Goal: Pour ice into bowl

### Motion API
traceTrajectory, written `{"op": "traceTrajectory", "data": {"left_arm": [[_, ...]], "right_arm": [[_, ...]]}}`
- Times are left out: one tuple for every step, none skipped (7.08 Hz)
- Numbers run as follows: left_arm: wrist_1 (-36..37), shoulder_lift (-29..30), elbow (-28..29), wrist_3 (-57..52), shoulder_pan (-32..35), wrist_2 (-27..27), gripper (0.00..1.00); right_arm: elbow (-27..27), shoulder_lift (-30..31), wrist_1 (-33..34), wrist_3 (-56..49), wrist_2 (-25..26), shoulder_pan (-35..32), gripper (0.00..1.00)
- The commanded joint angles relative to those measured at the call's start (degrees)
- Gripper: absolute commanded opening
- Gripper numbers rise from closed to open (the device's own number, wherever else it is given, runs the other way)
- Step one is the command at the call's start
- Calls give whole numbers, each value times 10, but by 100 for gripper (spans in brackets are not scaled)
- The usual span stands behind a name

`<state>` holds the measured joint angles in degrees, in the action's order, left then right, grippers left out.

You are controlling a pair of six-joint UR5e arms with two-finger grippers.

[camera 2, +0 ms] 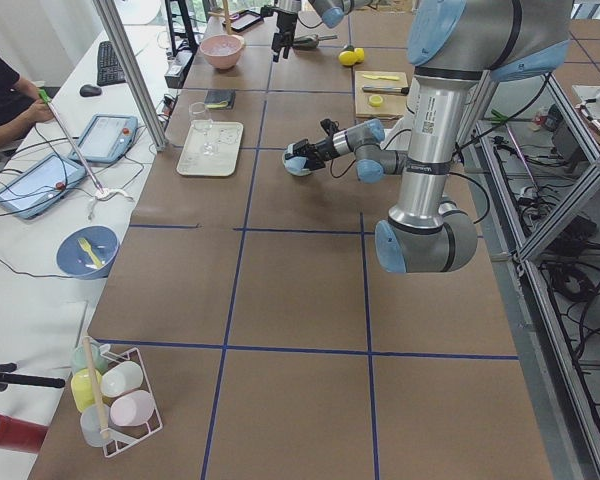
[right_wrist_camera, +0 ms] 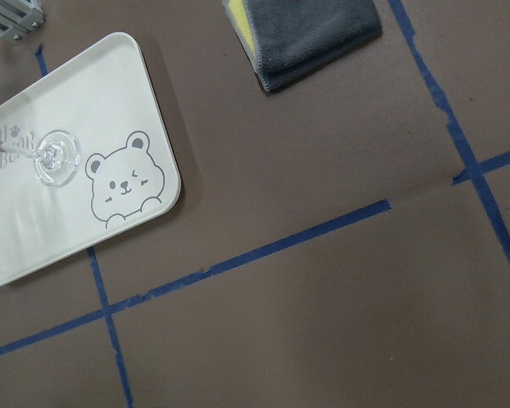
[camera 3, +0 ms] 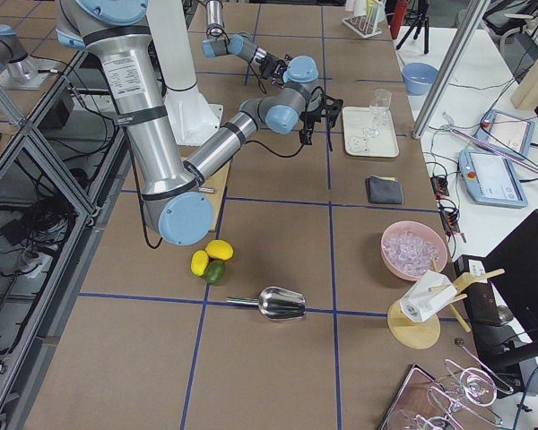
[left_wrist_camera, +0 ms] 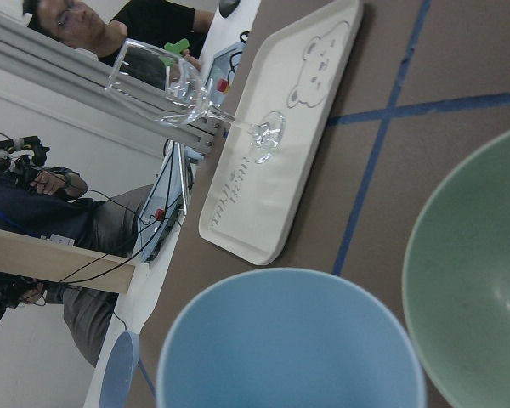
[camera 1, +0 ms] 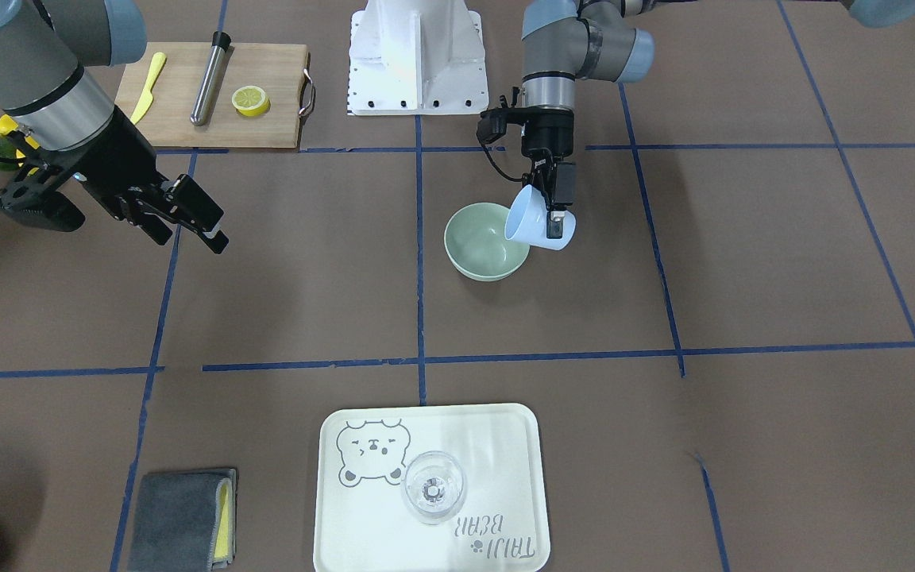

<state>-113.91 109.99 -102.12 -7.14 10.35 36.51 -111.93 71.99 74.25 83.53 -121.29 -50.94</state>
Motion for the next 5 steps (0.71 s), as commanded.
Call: {"op": "traceTrajectory", "data": {"left_arm": [[121,37,2,-43,-6,-25,0],[183,48,2,-76,-12,-31,0],[225,70,-1,-108,-13,-46,0],[266,81,-3,-138,-13,-47,0],[277,87,-3,-160,-14,-47,0]], "right_arm": [[-2,3,-1,0,-1,-2,100],[-2,3,-1,0,0,-1,100],[-3,4,-1,0,-1,-1,100],[-3,4,-1,0,0,-1,100],[-3,4,-1,1,0,-1,100]]}}
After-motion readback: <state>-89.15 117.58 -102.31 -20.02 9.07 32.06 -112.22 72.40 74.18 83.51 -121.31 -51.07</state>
